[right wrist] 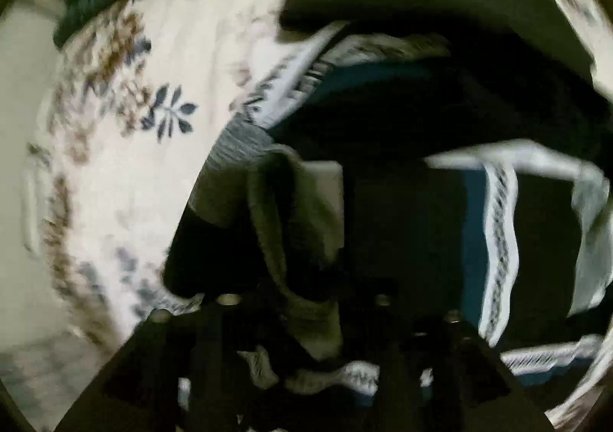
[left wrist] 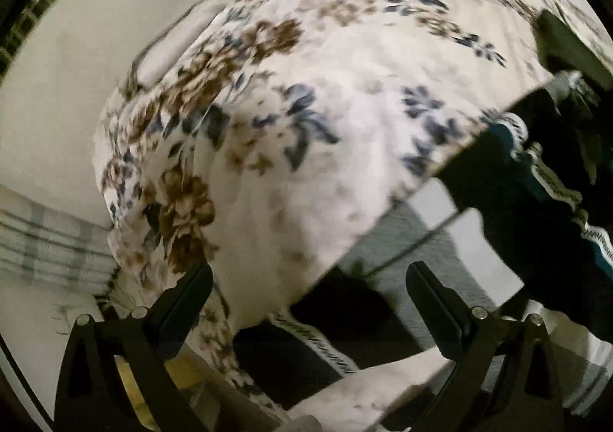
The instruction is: Fold small clothes
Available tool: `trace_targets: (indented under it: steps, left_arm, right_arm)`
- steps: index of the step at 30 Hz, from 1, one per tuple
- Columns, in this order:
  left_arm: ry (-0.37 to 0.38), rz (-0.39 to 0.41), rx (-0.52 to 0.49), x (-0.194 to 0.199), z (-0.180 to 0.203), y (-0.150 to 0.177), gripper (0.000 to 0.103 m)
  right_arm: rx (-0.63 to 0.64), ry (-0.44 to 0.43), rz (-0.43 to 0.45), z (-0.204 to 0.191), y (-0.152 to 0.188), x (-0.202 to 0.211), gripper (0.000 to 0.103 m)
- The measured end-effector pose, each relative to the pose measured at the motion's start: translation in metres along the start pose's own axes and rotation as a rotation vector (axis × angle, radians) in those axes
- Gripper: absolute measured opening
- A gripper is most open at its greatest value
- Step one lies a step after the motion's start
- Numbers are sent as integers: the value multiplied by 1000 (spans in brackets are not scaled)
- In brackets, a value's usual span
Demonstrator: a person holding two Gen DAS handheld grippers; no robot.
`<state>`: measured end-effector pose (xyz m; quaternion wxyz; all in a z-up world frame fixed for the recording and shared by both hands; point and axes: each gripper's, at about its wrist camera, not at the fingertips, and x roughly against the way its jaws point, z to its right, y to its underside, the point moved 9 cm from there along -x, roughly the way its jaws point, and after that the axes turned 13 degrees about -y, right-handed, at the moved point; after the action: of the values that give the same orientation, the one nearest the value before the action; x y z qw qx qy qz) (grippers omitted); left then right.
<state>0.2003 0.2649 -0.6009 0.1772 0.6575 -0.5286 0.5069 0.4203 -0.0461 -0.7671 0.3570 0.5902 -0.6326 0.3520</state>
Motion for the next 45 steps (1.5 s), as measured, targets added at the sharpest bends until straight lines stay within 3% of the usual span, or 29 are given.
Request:
trace_targets:
  steps: [1, 3, 7, 13, 14, 15, 16, 17, 20, 26, 31, 34, 40, 45]
  left_arm:
    - [17, -15, 14, -5, -8, 2, 103]
    - [45, -53, 46, -18, -24, 9, 103]
    - [127, -148, 116, -47, -47, 32, 103]
    - [255, -248, 59, -81, -15, 68, 101]
    - [262, -257, 33, -86, -7, 74, 87]
    - [256, -267, -2, -90, 2, 80, 59]
    - [257, -273, -40, -91, 12, 86, 39]
    - [274, -270, -47, -88, 17, 87, 6]
    - [271, -207, 0, -68, 8, 74, 6]
    - [296, -49, 197, -22, -61, 2, 5]
    - [321, 34, 279, -23, -99, -61, 7]
    - [411, -51, 350, -47, -103, -65, 17]
    - [520, -265, 643, -87, -122, -4, 56]
    - [635, -396, 842, -103, -113, 42, 58]
  right_arm:
    - [-13, -22, 19, 5, 6, 11, 64]
    - [-45, -47, 51, 21, 23, 39, 68]
    - [-122, -71, 61, 55, 64, 63, 71]
    - [-283, -59, 16, 108, 117, 51, 71]
    - [-294, -52, 6, 114, 124, 47, 71]
    - [-299, -44, -1, 118, 130, 43, 71]
    - [-300, -38, -10, 120, 134, 40, 71]
    - [-298, -34, -19, 122, 138, 36, 71]
    - [-268, -14, -35, 120, 145, 30, 71]
    - [-211, -5, -41, 103, 149, 30, 71]
    - [-197, -31, -50, 83, 152, 26, 71]
    - [-202, -45, -68, 74, 157, 19, 71]
    - [-212, -60, -85, 64, 165, 9, 71]
    - [-234, -55, -104, 68, 170, 3, 71]
